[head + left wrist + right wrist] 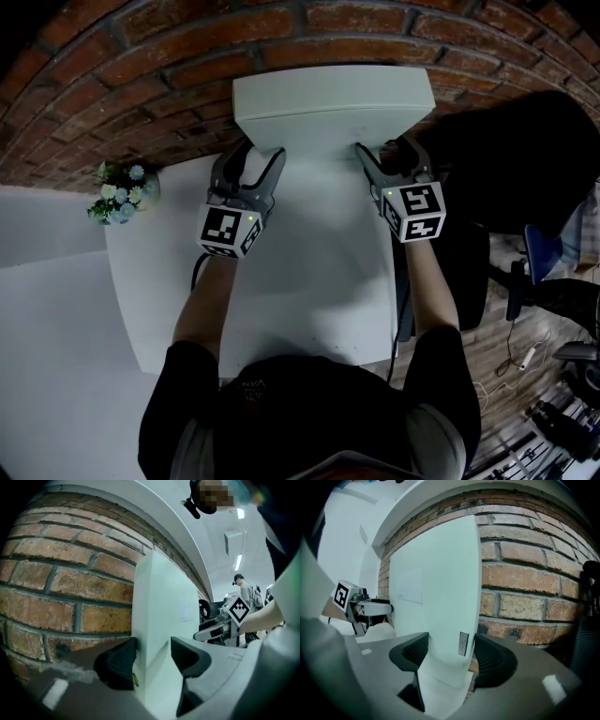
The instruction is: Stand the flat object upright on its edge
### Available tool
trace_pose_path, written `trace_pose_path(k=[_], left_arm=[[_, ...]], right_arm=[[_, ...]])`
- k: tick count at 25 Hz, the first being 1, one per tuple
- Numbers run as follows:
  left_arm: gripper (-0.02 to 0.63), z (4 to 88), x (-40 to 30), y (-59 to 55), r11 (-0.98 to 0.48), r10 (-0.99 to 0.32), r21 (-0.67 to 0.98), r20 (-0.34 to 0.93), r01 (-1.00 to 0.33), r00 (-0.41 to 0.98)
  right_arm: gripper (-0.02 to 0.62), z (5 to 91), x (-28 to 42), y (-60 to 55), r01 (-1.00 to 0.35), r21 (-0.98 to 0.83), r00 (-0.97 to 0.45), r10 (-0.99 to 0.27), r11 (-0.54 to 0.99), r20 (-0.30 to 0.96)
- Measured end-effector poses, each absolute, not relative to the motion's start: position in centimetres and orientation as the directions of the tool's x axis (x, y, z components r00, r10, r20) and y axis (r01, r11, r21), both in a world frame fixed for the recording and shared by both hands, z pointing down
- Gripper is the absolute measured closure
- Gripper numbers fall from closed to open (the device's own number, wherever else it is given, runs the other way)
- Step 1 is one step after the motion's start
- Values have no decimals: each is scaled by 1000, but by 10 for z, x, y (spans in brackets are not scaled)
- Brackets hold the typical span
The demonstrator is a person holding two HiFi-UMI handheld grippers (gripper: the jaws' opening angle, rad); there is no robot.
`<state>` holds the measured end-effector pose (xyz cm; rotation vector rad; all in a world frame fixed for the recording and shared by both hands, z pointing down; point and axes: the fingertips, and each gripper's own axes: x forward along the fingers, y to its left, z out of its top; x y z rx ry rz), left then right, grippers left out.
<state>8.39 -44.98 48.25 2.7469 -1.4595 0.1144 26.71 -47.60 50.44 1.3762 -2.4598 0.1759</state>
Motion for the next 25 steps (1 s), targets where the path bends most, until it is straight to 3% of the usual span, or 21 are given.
trace_pose_path(k=[25], left_arm=[[374, 494, 81, -462, -473, -877, -114, 156, -874, 454]], right_arm=[[279, 508, 265, -492, -861, 66, -465, -833, 505, 300]])
